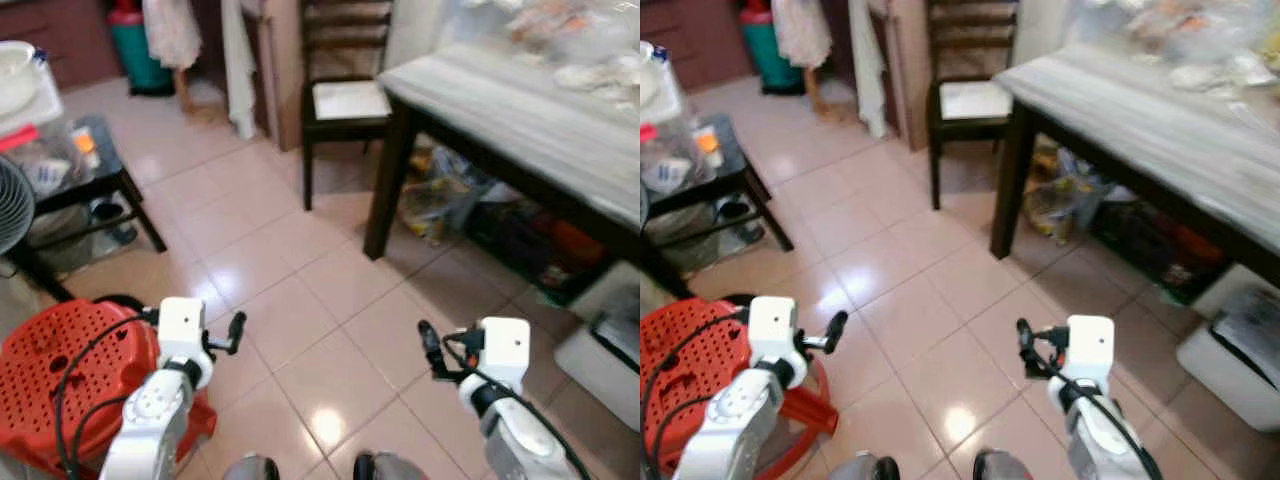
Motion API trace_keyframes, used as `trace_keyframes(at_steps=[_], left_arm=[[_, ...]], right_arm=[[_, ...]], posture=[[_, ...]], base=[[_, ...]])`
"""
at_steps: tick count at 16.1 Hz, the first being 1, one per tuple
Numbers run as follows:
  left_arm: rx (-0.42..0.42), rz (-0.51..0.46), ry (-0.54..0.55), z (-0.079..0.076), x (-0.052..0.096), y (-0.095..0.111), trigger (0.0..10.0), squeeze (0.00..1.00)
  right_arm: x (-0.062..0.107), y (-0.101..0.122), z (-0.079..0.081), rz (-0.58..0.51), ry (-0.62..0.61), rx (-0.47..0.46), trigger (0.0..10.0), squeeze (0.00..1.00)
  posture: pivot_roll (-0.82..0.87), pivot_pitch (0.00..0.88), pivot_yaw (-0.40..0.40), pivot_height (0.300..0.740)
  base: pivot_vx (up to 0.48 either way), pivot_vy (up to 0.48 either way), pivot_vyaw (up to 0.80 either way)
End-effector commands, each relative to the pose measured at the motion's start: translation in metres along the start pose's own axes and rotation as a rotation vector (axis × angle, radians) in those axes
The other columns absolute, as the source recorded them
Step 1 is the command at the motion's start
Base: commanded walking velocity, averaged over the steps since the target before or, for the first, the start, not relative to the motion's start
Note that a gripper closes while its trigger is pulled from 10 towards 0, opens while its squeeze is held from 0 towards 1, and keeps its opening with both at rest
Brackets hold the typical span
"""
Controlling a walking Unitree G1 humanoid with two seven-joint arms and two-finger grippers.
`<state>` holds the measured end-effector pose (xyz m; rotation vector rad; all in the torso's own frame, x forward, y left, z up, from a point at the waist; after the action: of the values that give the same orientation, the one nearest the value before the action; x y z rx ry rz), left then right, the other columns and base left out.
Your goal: Setting the table
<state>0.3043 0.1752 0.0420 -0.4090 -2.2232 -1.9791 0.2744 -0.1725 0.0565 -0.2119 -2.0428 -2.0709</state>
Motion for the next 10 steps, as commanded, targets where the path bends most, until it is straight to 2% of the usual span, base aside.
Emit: trace_keyframes(at_steps=[1,4,6,8,10], left_arm=[[-0.003,0.011,0.007,0.002,0.002,-0.005,10.0,0.00],[-0.030,-0.012,-0.007,0.001,0.001,0.000,10.0,0.00],[0.001,-0.031,-0.027,0.000,0.000,0.005,10.0,0.00],[0.073,-0.077,-0.078,-0.007,0.000,0.016,10.0,0.00],[0.089,-0.096,-0.108,-0.016,0.001,0.024,10.0,0.00]], right_arm=[[0.000,0.000,-0.005,0.002,-0.016,0.002,10.0,0.00],[0.000,0.002,-0.005,-0.004,-0.021,0.003,10.0,0.00],[0.001,0.007,-0.005,-0.018,-0.026,0.010,10.0,0.00],[0.000,0.015,-0.003,-0.043,-0.024,0.022,10.0,0.00],[-0.001,0.019,-0.001,-0.050,-0.021,0.018,10.0,0.00]], posture=[[-0.19,0.150,0.027,0.740],[-0.20,0.150,0.030,0.740],[-0.20,0.150,0.031,0.740],[-0.20,0.151,0.030,0.740],[-0.20,0.151,0.030,0.740]], base=[[-0.289,0.000,0.00],[-0.090,0.000,0.00],[0.000,0.000,0.00],[0.000,0.000,0.00],[0.000,0.000,-0.20]])
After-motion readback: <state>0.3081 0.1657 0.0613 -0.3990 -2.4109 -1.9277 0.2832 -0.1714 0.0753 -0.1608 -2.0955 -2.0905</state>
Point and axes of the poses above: a point about 5 cm out from each wrist's last joint towards the gripper, its own x axis pointing back from the gripper into the wrist, its own y axis along the axis of the wrist's last joint, z = x × y, the point moved 5 cm from there along -x, pointing out of the wrist towards the gripper, and after that the axes turned 5 degrees about x, right-handed, at the moved point
